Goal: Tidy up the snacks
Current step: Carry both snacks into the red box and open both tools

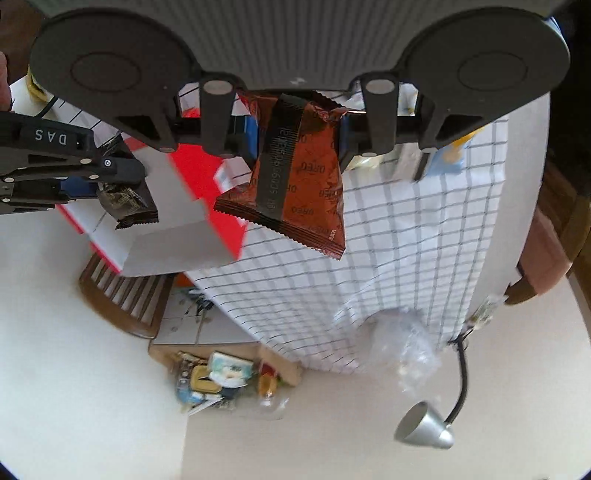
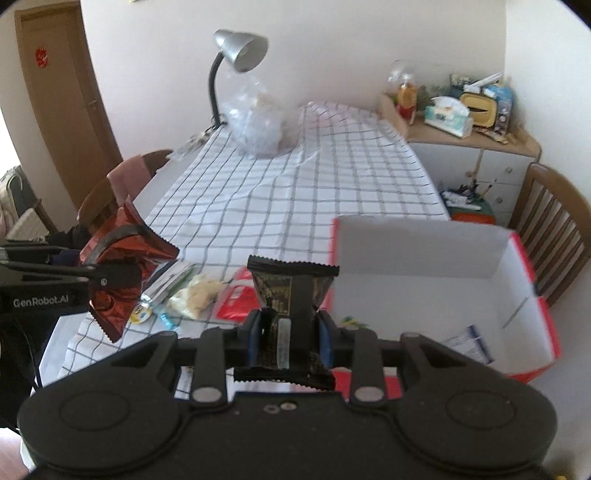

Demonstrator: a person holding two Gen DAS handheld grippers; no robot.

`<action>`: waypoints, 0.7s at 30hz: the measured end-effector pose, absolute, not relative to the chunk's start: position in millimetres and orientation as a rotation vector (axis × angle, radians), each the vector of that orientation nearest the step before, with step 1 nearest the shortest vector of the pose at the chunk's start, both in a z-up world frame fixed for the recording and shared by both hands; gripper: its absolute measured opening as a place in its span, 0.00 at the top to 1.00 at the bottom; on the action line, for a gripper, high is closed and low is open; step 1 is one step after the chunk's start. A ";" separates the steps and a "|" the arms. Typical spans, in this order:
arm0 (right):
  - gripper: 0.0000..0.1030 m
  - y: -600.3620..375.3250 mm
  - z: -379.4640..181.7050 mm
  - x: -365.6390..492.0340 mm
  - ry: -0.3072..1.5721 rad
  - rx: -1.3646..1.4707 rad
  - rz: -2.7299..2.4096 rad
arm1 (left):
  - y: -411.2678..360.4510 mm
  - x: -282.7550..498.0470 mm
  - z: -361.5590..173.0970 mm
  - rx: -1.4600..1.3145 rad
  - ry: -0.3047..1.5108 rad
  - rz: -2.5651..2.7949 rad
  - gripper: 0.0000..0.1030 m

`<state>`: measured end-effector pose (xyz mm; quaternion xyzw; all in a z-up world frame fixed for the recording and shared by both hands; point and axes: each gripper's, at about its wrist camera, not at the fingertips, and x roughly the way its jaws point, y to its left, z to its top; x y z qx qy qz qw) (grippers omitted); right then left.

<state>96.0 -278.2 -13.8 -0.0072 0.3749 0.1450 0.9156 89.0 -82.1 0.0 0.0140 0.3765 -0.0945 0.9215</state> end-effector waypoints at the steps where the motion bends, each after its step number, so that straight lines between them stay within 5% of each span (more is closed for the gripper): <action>1: 0.71 -287.0 -11.4 96.3 0.766 -0.014 0.297 | -92.4 90.5 2.0 0.033 0.769 -0.198 0.63; 21: 0.70 -436.8 -39.1 147.9 0.803 -0.012 0.225 | -261.4 159.3 -22.4 0.093 0.822 -0.217 0.63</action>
